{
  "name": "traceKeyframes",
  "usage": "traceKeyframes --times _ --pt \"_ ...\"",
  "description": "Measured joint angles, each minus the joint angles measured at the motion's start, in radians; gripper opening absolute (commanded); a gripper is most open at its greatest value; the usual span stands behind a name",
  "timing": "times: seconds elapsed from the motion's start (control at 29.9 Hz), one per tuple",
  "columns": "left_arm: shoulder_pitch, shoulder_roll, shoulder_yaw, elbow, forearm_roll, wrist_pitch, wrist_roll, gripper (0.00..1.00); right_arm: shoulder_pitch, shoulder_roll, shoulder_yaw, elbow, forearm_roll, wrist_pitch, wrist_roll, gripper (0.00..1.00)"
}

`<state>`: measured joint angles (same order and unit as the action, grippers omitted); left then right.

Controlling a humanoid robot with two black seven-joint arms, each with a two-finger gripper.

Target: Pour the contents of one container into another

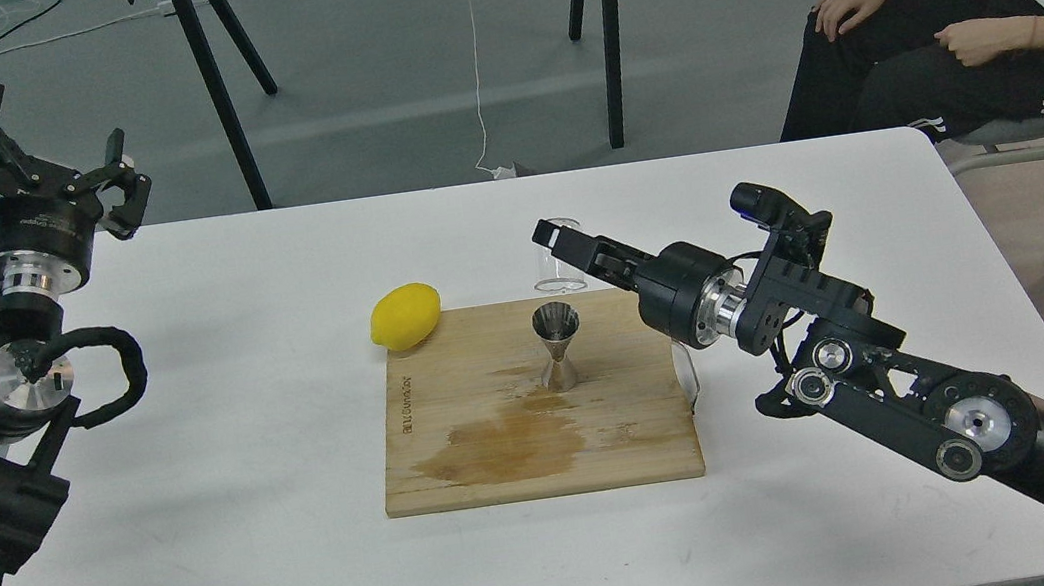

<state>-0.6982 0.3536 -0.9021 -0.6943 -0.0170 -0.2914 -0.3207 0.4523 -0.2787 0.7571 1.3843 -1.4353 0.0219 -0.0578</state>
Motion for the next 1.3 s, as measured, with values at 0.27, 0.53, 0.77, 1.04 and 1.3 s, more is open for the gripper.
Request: traceKeyframes --times 0.27,0.53,0.77,1.04,1.3 --pt "-0.001 0.006 -0.003 -0.001 0.000 0.001 0.000 1.00 -0.042 -0.005 0.114 0.001 0.336 0.001 -0.077 0.40" --pt "-0.001 0.002 -0.003 -0.006 0.000 0.003 0.000 1.00 -0.121 -0.045 0.294 -0.051 0.751 -0.004 -0.139 0.40" --pt "-0.003 0.005 -0.003 -0.008 0.000 0.006 0.000 1.00 -0.188 -0.052 0.431 -0.214 1.194 0.004 -0.187 0.42" --pt "-0.003 0.004 0.002 -0.008 0.000 0.007 0.000 1.00 -0.191 -0.051 0.484 -0.458 1.611 0.017 -0.218 0.42" --pt "-0.003 0.001 0.005 -0.008 0.000 0.008 0.000 1.00 -0.197 -0.034 0.491 -0.577 1.810 0.027 -0.232 0.49"
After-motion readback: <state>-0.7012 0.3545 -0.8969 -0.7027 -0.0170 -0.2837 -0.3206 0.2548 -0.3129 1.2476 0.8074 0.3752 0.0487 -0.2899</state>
